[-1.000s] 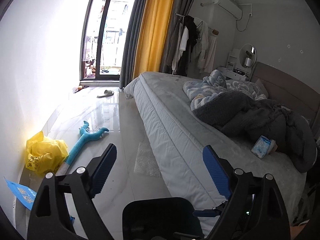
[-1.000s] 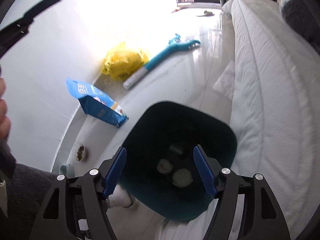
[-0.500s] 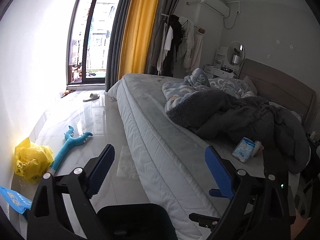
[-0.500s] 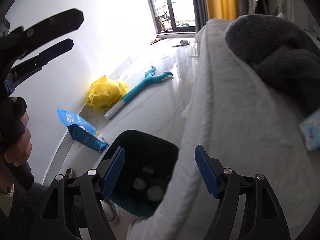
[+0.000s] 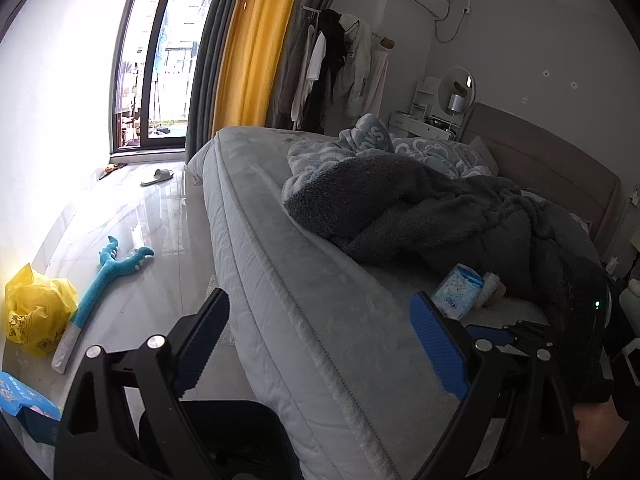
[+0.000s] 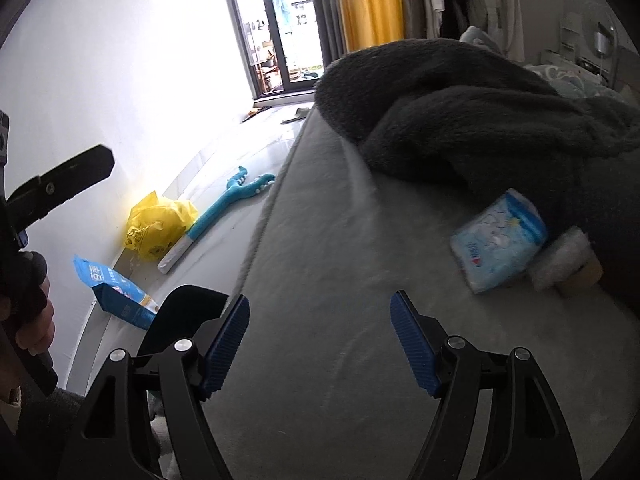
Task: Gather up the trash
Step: 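Close the right tool on the clear bubble-wrap piece while the left tool approaches the diaper pack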
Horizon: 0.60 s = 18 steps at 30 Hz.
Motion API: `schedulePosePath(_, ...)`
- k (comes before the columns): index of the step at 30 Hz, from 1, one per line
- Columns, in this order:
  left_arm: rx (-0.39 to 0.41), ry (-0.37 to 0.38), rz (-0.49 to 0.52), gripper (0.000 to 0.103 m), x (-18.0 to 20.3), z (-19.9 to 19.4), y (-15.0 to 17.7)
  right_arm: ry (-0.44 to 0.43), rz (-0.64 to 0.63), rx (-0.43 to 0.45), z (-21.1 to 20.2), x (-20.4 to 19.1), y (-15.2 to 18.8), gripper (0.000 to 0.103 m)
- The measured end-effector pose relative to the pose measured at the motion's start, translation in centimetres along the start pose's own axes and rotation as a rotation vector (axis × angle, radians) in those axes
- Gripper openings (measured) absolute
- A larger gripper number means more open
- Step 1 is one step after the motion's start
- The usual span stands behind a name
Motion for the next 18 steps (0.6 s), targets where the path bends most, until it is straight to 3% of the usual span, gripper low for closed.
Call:
schedulePosePath(4, -0.018, 0.025, 0.007, 0.093, 2.1, 0.8, 0.2, 0.078, 0.004, 0.028, -1.5, 3.6, -0.3, 0.075)
schedulePosePath(10, -0.056, 0.050, 0.043, 0.093, 5.0, 2.0, 1.2, 0.218, -0.096, 0.055, -3.4, 7.7, -0.6, 0.077)
schedulePosePath(18, -0.110, 0.072, 0.070, 0.093, 7.5, 3.7, 2.0, 0.340, -0.210, 0.041, -3.6, 11.2, 0.6, 0.078)
Point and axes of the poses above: each gripper's, at about its wrist camera, not at the fingertips, and z roughly the way its jaws point, x to its right, y to its underside, the point moved 10 cm from there along z, roughly the way its jaws point, and after that the axes turned 3 degrees about -y, right-handed, at the moved point
